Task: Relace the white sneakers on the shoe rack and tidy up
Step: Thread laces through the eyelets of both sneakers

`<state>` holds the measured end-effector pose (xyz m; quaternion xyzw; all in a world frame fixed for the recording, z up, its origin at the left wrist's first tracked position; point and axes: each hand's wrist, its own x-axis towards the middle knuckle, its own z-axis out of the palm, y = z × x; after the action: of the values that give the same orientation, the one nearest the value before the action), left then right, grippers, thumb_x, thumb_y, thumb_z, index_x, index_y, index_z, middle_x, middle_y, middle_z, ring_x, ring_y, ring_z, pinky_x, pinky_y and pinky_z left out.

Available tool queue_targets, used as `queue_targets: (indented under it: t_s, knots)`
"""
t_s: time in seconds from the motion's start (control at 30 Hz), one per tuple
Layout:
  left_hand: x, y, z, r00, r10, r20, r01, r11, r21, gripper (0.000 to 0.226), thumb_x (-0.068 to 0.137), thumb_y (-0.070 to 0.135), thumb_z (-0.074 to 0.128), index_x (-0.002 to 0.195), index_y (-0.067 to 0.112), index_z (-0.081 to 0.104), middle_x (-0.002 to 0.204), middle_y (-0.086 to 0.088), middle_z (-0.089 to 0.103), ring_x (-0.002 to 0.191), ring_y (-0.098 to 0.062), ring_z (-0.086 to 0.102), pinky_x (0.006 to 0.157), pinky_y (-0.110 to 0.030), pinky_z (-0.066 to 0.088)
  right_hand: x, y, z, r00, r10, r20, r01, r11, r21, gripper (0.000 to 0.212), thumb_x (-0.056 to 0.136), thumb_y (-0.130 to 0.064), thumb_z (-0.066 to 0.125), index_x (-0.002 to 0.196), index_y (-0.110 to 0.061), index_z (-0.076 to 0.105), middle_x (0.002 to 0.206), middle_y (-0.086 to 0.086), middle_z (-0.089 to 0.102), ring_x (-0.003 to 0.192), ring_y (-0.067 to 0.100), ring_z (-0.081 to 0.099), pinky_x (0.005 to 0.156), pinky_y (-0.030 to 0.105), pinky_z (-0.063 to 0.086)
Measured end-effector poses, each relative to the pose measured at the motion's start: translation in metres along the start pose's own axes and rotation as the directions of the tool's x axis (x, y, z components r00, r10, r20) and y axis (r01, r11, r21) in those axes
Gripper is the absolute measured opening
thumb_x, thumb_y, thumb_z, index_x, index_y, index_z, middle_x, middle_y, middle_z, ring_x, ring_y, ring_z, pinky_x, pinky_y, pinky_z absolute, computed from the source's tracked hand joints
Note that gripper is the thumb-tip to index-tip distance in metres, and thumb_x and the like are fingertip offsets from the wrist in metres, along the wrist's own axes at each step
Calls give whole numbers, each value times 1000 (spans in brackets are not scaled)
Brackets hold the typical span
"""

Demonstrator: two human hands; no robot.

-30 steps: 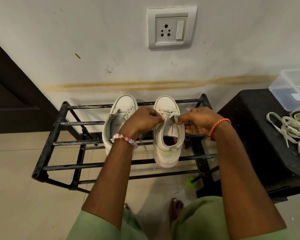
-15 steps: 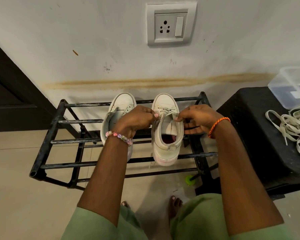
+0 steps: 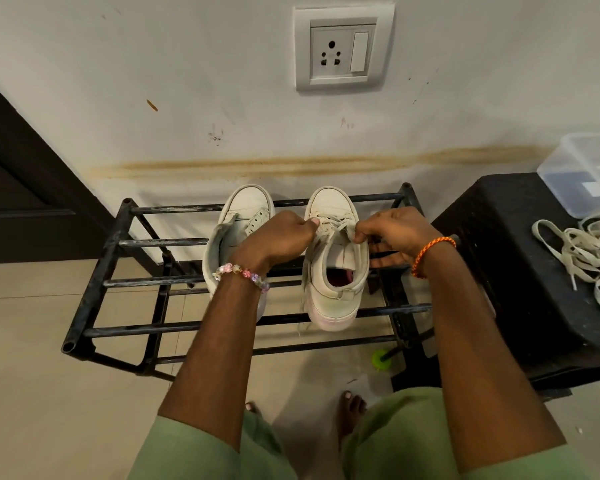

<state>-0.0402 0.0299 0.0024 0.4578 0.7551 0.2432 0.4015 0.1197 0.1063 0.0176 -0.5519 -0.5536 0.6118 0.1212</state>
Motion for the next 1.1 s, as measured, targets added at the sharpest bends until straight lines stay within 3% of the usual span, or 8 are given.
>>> queue_targets:
  t_s: [0.17,0.3,0.4,0.53,0.67,0.8,0.97,1.1]
  knots:
    - [-4,2,-4,1000,-3,-22,-1,986,-168,49,101,39,35,102,6,70,101,-6,67,97,-15,59,92,-30,39,4,1,3,999,-46,-29,42,991,-130,14,76,-7,70,88,-3,64,98,13,68,87,24,67,75,40,59]
    - [-5,3,-4,998,-37,57,42,996,-84,64,98,53,26,119,6,64,133,-8,56,125,-22,47,93,-28,29,6,2,5,990,-127,-57,96,920,-379,24,81,-28,69,92,-7,64,99,11,67,94,25,65,82,41,57]
    - [-4,1,-2,999,-39,7,39,995,-91,58,101,46,28,114,6,68,120,-6,62,112,-18,51,87,-25,33,7,3,6,990,-133,-54,103,919,-380,28,81,-31,69,95,-7,63,99,11,67,95,25,64,84,43,56]
    - [2,-7,7,979,53,-197,-43,998,52,21,91,18,61,100,4,73,100,-11,71,87,-17,61,76,-24,44,8,5,6,988,-152,-41,120,894,-431,28,82,-35,68,92,-9,61,97,11,67,93,26,65,83,44,56]
    - [2,-8,4,976,96,-197,-84,994,68,14,83,13,71,95,7,75,93,-6,73,70,-3,56,71,-19,43,10,6,4,985,-170,-33,137,882,-451,27,82,-35,68,88,-9,61,93,10,67,92,27,65,84,45,56]
    - [3,-7,3,979,59,-194,-49,997,57,13,86,18,64,89,6,67,86,-8,68,73,-12,57,63,-25,43,6,3,4,978,-207,5,179,831,-526,27,82,-37,68,85,-12,60,84,2,62,89,21,60,71,31,51]
    - [-9,14,-18,985,-28,-173,-74,825,-560,18,91,6,57,106,13,50,83,-6,69,76,-15,63,70,-28,48,-15,-17,6,926,-374,43,330,752,-571,13,86,-28,65,90,-16,64,88,-5,61,89,14,58,76,28,47]
    - [-29,34,-38,983,137,-122,-181,618,-765,17,92,7,54,103,19,59,89,1,75,88,-11,68,86,-29,47,-27,-30,23,869,-445,217,495,773,-396,20,87,-17,65,107,-12,66,94,-4,66,95,12,61,87,24,49]
